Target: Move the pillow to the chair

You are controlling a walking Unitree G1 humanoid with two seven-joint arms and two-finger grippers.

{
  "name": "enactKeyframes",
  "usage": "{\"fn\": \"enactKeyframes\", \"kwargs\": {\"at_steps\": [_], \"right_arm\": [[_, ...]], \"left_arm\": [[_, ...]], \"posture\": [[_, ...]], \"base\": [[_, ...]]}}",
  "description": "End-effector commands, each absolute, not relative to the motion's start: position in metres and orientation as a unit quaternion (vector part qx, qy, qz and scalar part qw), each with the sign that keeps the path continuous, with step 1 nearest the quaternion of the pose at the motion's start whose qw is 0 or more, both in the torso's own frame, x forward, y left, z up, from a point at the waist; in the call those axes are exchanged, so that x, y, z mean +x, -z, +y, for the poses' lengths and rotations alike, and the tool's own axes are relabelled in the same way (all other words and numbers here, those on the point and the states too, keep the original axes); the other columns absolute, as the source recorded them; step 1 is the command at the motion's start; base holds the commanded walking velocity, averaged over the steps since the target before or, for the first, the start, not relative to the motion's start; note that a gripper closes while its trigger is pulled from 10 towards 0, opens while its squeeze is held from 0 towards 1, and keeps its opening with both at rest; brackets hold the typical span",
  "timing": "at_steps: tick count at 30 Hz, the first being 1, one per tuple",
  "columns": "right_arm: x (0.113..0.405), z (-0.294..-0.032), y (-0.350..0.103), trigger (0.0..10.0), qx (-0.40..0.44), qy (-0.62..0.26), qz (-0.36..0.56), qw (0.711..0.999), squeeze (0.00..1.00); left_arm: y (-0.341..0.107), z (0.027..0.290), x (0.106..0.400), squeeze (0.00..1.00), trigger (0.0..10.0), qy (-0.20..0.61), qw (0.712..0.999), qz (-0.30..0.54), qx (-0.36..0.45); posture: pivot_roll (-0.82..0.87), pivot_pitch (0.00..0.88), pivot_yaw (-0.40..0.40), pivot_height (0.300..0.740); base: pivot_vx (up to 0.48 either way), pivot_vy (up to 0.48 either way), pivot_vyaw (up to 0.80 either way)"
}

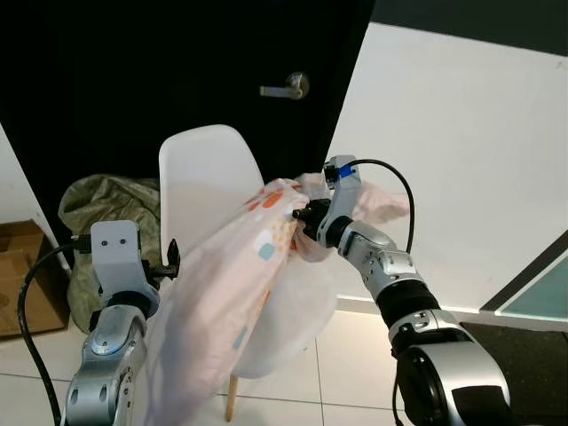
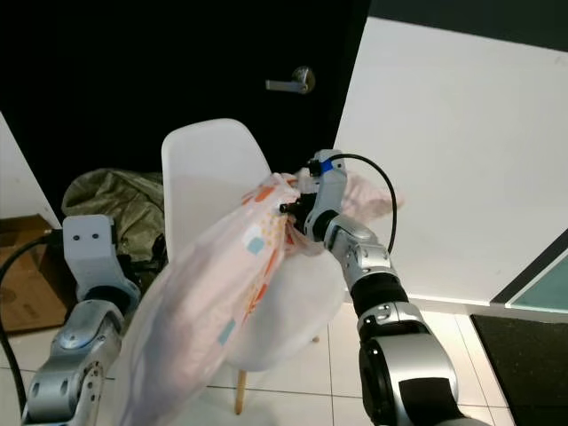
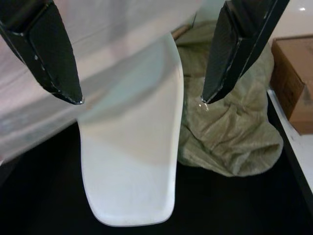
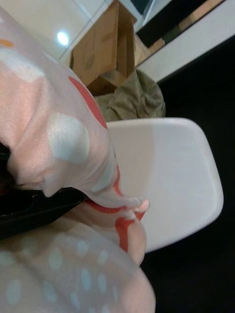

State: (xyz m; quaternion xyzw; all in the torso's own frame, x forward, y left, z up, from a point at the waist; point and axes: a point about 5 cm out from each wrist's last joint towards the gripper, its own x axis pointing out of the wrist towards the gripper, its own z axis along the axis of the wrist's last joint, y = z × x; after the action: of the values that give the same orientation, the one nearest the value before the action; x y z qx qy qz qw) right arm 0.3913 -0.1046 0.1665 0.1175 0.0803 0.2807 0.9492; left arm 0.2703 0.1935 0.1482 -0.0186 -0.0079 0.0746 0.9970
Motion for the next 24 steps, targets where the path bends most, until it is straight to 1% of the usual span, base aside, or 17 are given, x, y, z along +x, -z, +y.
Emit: {"fn": "enactKeyframes", "kwargs": {"at_steps": [1, 16, 18, 24], "right_arm": [[0.3976, -0.1116, -0.1876, 10.0, 0.11, -0.27, 0.036, 0.956, 0.0], [0.3977, -0.1138, -0.1842, 10.0, 0.106, -0.266, 0.042, 0.957, 0.0], [0.3971, -0.1138, -0.1826, 10.0, 0.101, -0.267, 0.045, 0.957, 0.0], [0.3956, -0.117, -0.1788, 10.0, 0.097, -0.268, 0.05, 0.957, 0.0]], "left_arm": [[-0.1459, 0.1919, 0.2708, 0.0, 10.0, -0.074, 0.997, 0.001, -0.015], [-0.1503, 0.1918, 0.2722, 0.0, 10.0, -0.078, 0.997, -0.016, -0.013], [-0.1523, 0.1914, 0.2717, 0.0, 10.0, -0.072, 0.997, -0.021, 0.0], [-0.1525, 0.1915, 0.271, 0.0, 10.0, -0.071, 0.997, -0.023, -0.001]], "posture": [[-0.05, 0.013, -0.133, 0.74], [-0.06, 0.015, -0.131, 0.74], [-0.06, 0.017, -0.134, 0.74], [-0.06, 0.017, -0.134, 0.74]], "base": [[0.259, 0.0, 0.0], [0.0, 0.0, 0.0], [0.426, 0.0, 0.0], [0.434, 0.0, 0.0]]}}
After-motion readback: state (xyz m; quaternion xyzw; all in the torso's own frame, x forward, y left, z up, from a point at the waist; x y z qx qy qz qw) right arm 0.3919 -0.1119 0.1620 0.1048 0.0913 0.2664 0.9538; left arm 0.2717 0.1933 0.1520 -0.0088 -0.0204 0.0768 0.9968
